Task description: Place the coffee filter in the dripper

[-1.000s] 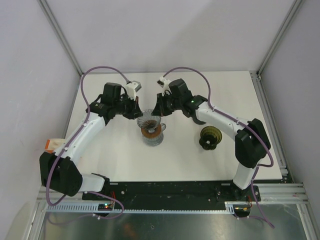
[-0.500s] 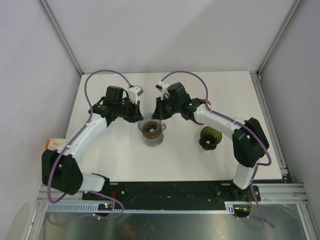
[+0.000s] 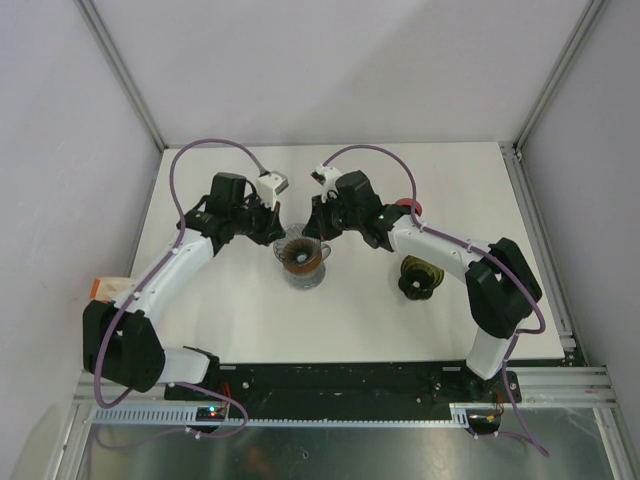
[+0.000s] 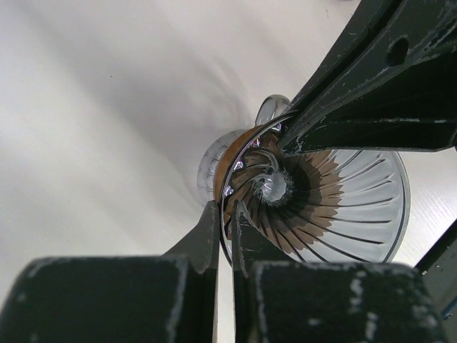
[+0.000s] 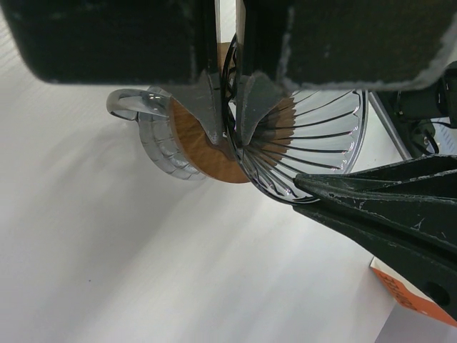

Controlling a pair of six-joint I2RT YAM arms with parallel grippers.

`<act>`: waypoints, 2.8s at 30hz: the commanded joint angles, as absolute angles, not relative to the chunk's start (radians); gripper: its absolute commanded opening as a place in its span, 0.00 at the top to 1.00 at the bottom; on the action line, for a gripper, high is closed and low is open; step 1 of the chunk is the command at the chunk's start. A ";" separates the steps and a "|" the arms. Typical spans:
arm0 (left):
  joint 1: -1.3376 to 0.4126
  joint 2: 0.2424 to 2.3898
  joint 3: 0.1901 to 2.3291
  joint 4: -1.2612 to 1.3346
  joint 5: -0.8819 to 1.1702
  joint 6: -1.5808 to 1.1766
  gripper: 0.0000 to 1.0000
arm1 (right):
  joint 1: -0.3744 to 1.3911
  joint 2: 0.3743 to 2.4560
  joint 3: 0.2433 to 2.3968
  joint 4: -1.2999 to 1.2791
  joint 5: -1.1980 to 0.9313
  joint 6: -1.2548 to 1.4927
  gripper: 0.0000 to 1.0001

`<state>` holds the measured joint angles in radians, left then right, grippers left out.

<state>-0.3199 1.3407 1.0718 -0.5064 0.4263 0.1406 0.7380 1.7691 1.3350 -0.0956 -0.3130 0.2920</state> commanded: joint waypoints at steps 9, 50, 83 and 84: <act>-0.344 1.418 0.978 -0.566 0.428 0.259 1.00 | 0.742 1.829 1.260 -0.117 -0.231 0.210 1.00; -0.342 1.443 1.073 -0.556 0.438 0.192 1.00 | 0.746 1.741 1.212 0.005 -0.177 0.246 0.84; -0.342 1.360 1.201 -0.587 0.388 0.203 0.45 | 0.763 1.707 1.360 -0.124 -0.168 0.211 0.52; -0.342 1.354 1.207 -0.591 0.380 0.205 0.43 | 0.763 1.703 1.362 -0.126 -0.167 0.209 0.51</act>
<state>-0.3382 1.4044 1.1519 -0.5774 0.3992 0.1894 0.7567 1.7313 1.3083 -0.1158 -0.1802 0.2298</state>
